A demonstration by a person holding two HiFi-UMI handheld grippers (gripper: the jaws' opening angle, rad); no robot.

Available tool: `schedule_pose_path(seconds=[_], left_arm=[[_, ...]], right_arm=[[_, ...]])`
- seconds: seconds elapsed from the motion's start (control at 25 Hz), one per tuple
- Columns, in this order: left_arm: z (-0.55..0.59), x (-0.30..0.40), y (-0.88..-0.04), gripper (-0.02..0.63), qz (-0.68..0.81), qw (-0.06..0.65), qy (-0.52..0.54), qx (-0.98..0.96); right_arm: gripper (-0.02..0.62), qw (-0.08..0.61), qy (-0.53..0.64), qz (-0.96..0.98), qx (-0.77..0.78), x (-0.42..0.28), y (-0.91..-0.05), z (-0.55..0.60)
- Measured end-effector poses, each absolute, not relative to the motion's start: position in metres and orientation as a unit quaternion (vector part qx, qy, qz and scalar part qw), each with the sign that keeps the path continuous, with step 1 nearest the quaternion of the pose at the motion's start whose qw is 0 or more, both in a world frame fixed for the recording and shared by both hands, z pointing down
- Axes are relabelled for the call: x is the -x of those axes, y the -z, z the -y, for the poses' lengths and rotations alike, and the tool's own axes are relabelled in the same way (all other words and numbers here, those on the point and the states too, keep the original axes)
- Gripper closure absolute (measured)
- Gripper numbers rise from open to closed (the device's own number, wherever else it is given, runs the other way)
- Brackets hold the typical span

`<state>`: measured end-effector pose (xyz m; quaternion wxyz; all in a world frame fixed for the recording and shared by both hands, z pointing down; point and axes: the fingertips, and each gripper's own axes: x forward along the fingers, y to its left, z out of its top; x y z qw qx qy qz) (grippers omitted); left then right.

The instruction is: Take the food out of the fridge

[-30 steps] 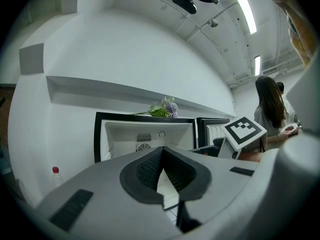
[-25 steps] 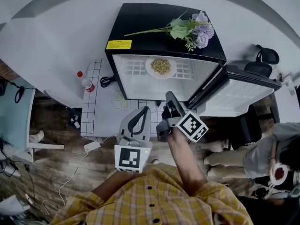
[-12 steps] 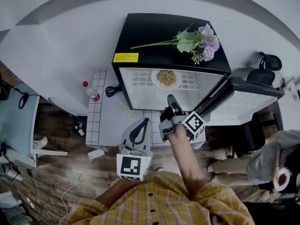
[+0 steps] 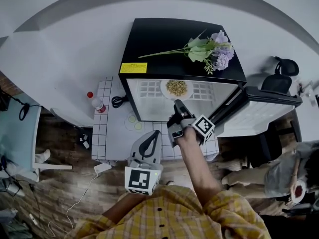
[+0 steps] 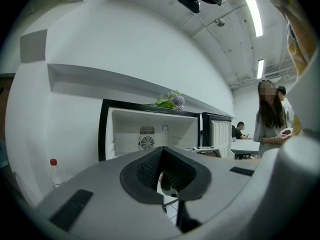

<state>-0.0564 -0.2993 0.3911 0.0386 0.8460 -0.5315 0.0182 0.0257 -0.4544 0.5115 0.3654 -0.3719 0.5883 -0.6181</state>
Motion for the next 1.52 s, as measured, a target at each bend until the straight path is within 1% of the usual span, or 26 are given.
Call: schedule_pose_path(seconds=[0.28,0.36,0.48,0.52,0.6,0.64,0.68,0.72,1.08,1.28,1.52], left_arm=[[0.305,0.057,-0.397,0.598,0.527,0.047,-0.023,-0.848],[0.306,0.057,-0.399,0.598,0.527,0.053,-0.021,-0.848],[0.306,0.058,-0.399,0.598,0.528,0.046,-0.015,-0.848],[0.307,0.058,-0.399,0.598,0.528,0.045,-0.015,-0.848],[0.308,0.058,-0.402,0.598,0.527,0.051,-0.017,-0.848],[0.308,0.058,-0.403,0.598,0.526,0.054,-0.018,-0.849],[0.308,0.059,-0.404,0.598,0.525,0.055,-0.019,-0.849],[0.308,0.059,-0.405,0.598,0.525,0.054,-0.018,-0.849],[0.302,0.053,-0.402,0.598,0.518,0.063,-0.013,-0.853],[0.296,0.048,-0.396,0.598,0.516,0.045,-0.013,-0.855],[0.287,0.046,-0.394,0.598,0.518,0.047,-0.008,-0.854]], right_arm=[[0.449,0.372,0.633,-0.571,0.365,-0.025,-0.515,0.471],[0.471,0.373,0.635,-0.569,0.365,-0.024,-0.516,0.476],[0.479,0.368,0.642,-0.562,0.369,-0.022,-0.521,0.48],[0.486,0.367,0.643,-0.561,0.37,-0.022,-0.524,0.481],[0.529,0.368,0.642,-0.561,0.37,-0.023,-0.527,0.481],[0.536,0.368,0.641,-0.563,0.37,-0.023,-0.526,0.48],[0.567,0.368,0.64,-0.564,0.37,-0.023,-0.523,0.48],[0.573,0.367,0.641,-0.562,0.371,-0.023,-0.521,0.479],[0.574,0.363,0.635,-0.568,0.376,-0.027,-0.508,0.466],[0.575,0.356,0.621,-0.587,0.38,-0.032,-0.498,0.457],[0.574,0.352,0.606,-0.607,0.375,-0.034,-0.485,0.442]])
